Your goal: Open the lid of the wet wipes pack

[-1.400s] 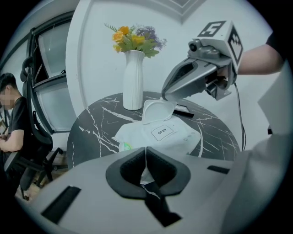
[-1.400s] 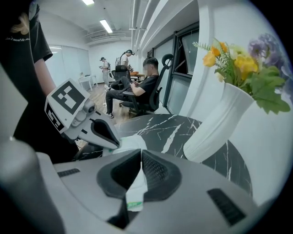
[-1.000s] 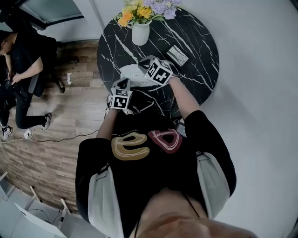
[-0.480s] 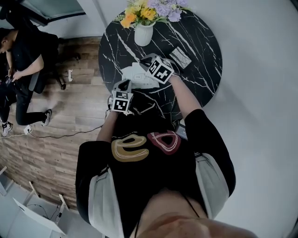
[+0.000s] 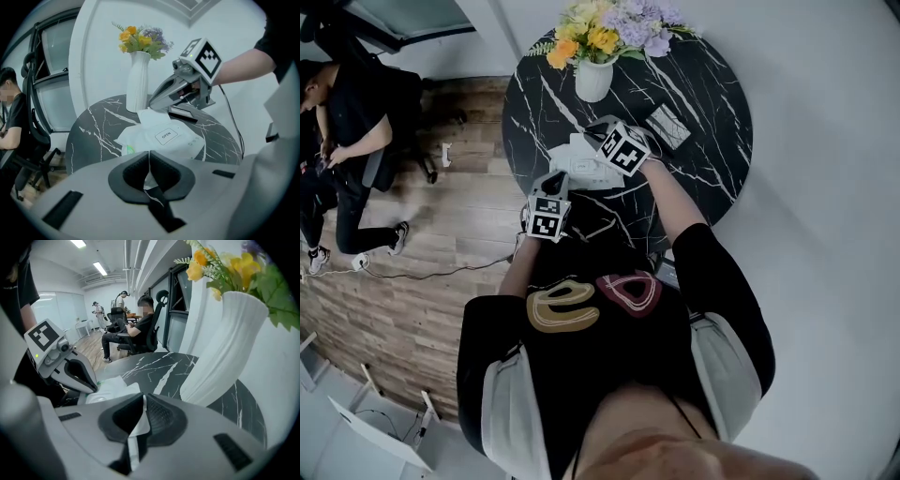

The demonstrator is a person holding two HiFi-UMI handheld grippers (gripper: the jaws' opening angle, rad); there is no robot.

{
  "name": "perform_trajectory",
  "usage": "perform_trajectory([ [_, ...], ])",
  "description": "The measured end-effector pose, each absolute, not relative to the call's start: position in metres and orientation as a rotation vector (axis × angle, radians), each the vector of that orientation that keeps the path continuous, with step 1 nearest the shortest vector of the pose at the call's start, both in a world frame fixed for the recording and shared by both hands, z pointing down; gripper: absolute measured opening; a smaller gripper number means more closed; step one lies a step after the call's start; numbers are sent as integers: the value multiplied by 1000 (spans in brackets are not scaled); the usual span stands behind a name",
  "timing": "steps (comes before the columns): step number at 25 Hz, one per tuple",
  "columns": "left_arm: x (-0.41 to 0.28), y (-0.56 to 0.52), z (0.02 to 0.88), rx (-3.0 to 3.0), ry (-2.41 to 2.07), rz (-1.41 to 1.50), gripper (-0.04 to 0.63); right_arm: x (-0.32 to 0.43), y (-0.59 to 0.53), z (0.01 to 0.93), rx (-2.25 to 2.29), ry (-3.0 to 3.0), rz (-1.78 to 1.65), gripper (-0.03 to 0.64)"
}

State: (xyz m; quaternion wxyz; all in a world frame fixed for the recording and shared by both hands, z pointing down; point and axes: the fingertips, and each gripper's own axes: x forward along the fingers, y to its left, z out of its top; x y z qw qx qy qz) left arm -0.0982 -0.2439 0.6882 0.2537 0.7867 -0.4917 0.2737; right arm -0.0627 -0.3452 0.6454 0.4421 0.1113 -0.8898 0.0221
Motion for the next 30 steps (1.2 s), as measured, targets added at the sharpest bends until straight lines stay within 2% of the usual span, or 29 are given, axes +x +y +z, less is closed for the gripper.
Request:
perform_trajectory([
  [18, -99, -243, 688, 2129, -1313, 734, 22, -64, -355, 681, 268, -2173, 124, 20],
  [30, -100, -241, 688, 2090, -1314, 671, 21, -53, -377, 647, 507, -2328, 359, 26],
])
